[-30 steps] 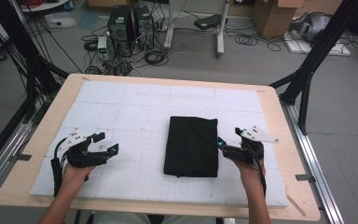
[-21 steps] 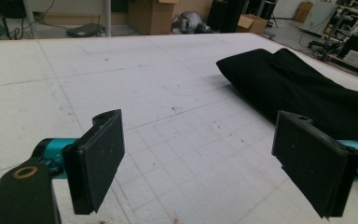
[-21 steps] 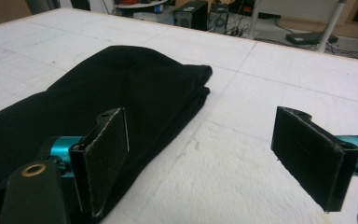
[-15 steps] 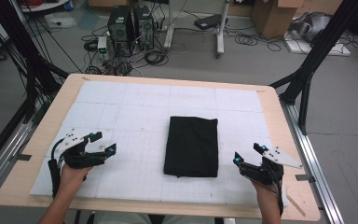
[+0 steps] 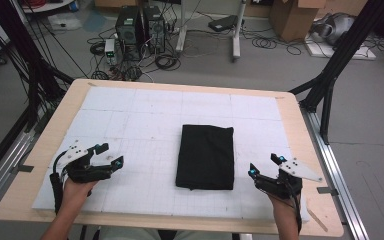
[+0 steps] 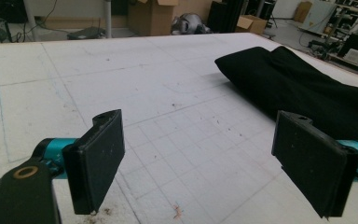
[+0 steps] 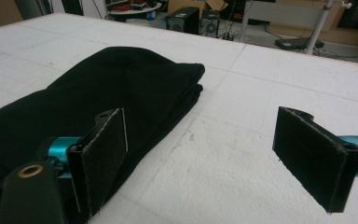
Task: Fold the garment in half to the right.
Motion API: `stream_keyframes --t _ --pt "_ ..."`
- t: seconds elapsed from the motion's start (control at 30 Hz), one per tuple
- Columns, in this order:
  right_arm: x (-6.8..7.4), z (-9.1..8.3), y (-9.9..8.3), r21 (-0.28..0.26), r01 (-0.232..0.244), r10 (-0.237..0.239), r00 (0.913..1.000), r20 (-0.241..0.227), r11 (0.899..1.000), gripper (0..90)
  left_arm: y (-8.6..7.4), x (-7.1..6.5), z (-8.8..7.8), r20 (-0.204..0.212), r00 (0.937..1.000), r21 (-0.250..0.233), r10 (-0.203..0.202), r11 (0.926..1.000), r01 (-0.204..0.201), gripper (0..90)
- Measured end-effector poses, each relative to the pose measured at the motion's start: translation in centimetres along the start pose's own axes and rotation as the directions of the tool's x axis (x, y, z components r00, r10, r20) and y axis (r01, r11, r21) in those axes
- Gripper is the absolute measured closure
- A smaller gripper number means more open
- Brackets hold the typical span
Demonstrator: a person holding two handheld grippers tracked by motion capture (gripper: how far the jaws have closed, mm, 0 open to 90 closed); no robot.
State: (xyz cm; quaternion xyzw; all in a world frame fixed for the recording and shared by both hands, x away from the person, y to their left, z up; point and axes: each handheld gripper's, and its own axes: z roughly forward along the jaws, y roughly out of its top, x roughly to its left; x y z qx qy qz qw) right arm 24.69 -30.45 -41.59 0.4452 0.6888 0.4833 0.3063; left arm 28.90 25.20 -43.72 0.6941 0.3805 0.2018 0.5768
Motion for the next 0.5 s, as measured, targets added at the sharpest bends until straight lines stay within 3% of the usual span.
stream_keyframes --t 0.5 --pt "-0.32 -0.24 -0.45 0.012 0.003 -0.003 0.9999 0.015 1.0 16.7 -0.17 0.23 0.78 -0.011 0.9999 0.01 -0.01 0.9999 0.01 17.6"
